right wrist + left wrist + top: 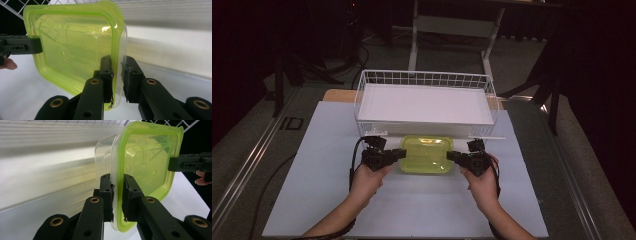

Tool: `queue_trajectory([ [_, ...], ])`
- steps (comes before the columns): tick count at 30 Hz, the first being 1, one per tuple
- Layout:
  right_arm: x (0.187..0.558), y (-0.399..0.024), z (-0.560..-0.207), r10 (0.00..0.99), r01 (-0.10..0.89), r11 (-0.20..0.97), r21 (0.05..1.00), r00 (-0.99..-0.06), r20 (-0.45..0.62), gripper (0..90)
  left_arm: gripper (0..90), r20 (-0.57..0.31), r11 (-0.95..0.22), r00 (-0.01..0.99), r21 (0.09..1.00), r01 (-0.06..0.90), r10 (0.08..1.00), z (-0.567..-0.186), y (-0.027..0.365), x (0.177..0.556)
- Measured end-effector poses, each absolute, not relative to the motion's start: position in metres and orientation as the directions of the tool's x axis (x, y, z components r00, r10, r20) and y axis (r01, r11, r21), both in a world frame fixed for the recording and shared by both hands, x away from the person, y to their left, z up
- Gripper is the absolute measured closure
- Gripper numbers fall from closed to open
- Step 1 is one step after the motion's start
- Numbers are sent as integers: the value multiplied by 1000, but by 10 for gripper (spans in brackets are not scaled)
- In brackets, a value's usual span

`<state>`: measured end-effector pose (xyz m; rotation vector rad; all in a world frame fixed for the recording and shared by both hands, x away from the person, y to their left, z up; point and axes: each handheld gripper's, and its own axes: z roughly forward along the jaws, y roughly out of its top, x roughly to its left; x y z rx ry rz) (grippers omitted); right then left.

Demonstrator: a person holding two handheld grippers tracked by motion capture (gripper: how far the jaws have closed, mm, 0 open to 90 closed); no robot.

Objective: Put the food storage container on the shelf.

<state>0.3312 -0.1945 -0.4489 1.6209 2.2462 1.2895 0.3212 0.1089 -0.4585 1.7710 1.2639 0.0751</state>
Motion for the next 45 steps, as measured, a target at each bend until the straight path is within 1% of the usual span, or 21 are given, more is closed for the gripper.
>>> queue_trajectory([
  [6, 346, -192, -461, 821, 739, 86, 668, -432, 373, 792, 809, -448, -12, 456, 703, 711, 769, -475, 110, 332],
  [13, 354, -191, -473, 840, 735, 75, 674, -411, 354, 791, 808, -433, -14, 462, 718, 696, 774, -488, 107, 343],
  [16, 360, -189, -477, 846, 731, 77, 678, -408, 343, 792, 807, -451, 6, 444, 707, 707, 774, -495, 107, 348],
  [24, 366, -183, -487, 861, 733, 87, 675, -396, 319, 790, 805, -448, 7, 437, 704, 710, 780, -507, 109, 355],
  [27, 367, -182, -489, 866, 729, 81, 679, -389, 314, 790, 804, -461, 21, 431, 702, 712, 776, -509, 110, 357],
  [30, 368, -181, -488, 866, 721, 89, 687, -396, 304, 790, 801, -454, 17, 442, 712, 702, 774, -510, 111, 358],
  [35, 370, -182, -489, 870, 716, 62, 695, -380, 314, 786, 795, -461, 36, 447, 726, 687, 767, -511, 111, 361],
  [41, 372, -182, -489, 874, 709, 54, 703, -374, 310, 772, 764, -446, 37, 452, 742, 669, 773, -510, 109, 367],
  [43, 371, -180, -490, 882, 692, 61, 720, -374, 285, 758, 755, -439, 40, 458, 754, 655, 773, -512, 108, 368],
  [45, 370, -178, -491, 891, 672, 75, 737, -377, 253, 742, 721, -425, 33, 464, 763, 645, 777, -514, 107, 370],
])
